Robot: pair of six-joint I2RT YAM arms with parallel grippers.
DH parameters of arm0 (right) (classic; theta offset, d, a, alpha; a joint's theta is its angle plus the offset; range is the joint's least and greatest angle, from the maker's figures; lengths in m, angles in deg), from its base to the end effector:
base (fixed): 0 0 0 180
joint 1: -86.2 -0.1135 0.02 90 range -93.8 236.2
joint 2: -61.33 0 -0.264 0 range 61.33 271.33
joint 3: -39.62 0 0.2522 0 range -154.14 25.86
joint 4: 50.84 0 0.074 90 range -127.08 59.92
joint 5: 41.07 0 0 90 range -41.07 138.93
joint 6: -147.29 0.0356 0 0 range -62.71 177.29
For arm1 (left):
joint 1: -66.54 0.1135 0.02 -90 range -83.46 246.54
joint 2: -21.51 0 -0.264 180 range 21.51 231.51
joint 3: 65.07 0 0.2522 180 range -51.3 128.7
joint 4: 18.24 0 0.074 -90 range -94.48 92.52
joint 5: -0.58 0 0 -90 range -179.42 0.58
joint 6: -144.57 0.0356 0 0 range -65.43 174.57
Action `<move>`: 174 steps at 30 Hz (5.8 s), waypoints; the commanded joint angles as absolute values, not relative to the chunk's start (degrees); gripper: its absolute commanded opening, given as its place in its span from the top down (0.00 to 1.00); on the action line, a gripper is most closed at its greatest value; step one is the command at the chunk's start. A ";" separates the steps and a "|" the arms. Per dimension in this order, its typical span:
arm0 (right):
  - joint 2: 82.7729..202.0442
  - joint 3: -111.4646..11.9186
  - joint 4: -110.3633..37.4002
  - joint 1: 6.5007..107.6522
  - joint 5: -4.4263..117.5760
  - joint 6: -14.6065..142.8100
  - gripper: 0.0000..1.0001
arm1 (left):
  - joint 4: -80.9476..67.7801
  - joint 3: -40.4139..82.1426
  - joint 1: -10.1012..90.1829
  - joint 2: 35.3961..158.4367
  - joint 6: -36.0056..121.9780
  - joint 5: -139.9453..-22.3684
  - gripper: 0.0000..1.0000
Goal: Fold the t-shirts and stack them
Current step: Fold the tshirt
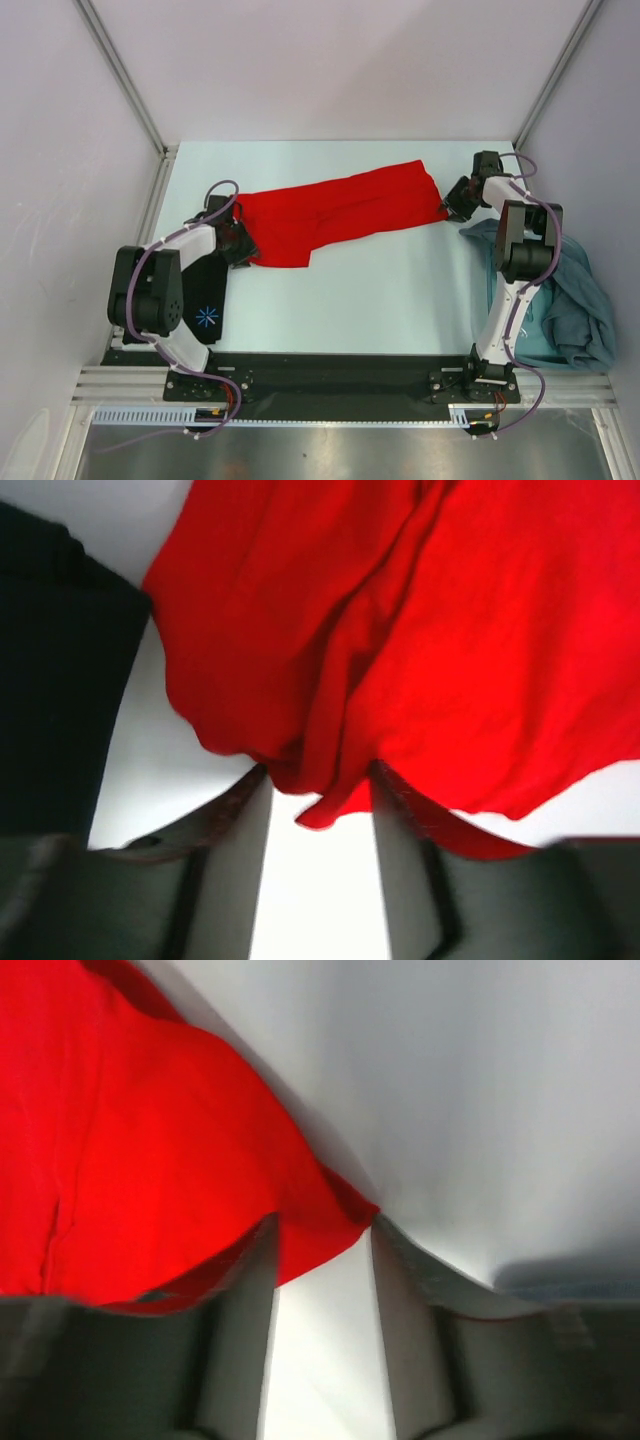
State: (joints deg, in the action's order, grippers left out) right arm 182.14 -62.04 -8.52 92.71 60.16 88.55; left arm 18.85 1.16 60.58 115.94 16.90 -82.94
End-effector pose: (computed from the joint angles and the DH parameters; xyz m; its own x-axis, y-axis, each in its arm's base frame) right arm 0.4434 -0.0436 0.1618 -0.7364 0.5963 -0.3195 0.4690 0.7904 0.3941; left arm 0.3063 -0.0360 0.1582 -0.8069 -0.5263 -0.2682 -0.4334 0.8360 -0.3366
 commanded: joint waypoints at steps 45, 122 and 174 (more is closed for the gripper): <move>172.94 -44.01 -36.46 56.33 80.22 99.73 0.49 | 14.07 -3.49 58.89 108.61 24.16 -82.82 0.41; 181.39 -55.69 -31.90 49.64 79.08 103.61 1.00 | 13.98 0.90 59.07 106.77 16.95 -81.77 1.00; 213.81 -104.65 -36.37 63.97 97.18 111.95 1.00 | 12.66 30.96 60.47 129.44 15.89 -83.01 1.00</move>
State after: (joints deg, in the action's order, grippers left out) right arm 212.44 -100.57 -32.41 63.33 95.15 110.26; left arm 13.63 27.94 59.78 128.88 16.48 -83.13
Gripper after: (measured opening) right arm 0.020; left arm 0.011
